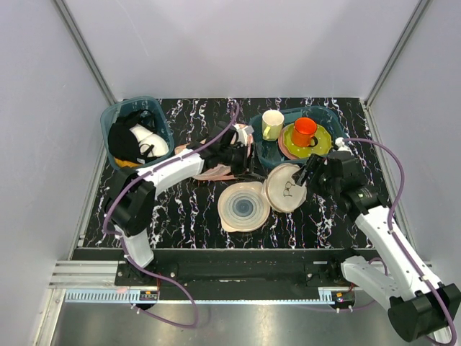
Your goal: Unzip the laundry bag and remove the bra
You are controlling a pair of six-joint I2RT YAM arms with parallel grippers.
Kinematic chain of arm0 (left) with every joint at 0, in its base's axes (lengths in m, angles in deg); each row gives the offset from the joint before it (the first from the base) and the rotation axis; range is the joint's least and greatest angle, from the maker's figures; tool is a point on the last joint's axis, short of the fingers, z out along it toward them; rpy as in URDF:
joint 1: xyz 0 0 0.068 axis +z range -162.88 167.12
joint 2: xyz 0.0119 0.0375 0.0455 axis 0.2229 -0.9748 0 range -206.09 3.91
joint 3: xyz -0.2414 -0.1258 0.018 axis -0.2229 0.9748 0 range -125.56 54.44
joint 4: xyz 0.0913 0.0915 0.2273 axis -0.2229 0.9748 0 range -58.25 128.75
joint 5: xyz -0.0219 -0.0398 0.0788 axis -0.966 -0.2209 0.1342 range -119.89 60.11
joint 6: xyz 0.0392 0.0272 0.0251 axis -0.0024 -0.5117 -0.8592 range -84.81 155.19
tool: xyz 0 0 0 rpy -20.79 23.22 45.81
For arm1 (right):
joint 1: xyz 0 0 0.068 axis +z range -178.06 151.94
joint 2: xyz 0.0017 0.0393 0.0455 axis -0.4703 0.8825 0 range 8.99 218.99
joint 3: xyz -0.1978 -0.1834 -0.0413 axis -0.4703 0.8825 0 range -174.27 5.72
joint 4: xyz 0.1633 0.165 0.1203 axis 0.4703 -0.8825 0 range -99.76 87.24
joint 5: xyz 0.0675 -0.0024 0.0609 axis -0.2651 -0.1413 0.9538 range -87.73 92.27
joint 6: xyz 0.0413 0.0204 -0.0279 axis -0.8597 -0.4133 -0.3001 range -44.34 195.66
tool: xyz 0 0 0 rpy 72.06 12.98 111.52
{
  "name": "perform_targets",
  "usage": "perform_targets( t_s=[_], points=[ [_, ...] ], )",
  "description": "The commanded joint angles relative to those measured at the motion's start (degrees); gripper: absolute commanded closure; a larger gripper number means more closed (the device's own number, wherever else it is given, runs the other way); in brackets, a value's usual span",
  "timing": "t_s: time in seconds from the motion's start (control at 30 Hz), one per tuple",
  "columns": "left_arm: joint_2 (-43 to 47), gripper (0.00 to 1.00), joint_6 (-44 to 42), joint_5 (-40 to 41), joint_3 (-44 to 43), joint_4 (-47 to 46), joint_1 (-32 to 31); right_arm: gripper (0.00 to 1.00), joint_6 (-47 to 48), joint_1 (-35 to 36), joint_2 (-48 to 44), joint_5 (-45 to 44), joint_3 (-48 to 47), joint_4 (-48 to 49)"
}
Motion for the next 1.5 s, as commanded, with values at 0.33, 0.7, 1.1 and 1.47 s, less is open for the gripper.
perform_targets(
  t_s=[0.33,0.7,1.1,1.47],
  points=[
    [1.3,0.45,2.8,-6.0,0.8,-7.7,1.4,0.27,-4.6,1.1,7.7,1.7,-1.6,8.1],
    [-2.9,0.71,0.6,-5.6,-2.7,-4.7,-0.2,0.26,-4.5,1.1,7.3,2.5,-1.0,8.7],
    [-3.0,0.67,0.9,-5.9,-3.0,-4.8,-0.2,0.26,-4.4,1.1,8.2,3.0,-1.5,9.3],
    [-1.5,0.82,3.2,-6.4,-0.9,-7.9,0.9,0.25,-4.7,1.1,7.4,2.8,-0.6,9.8]
  ],
)
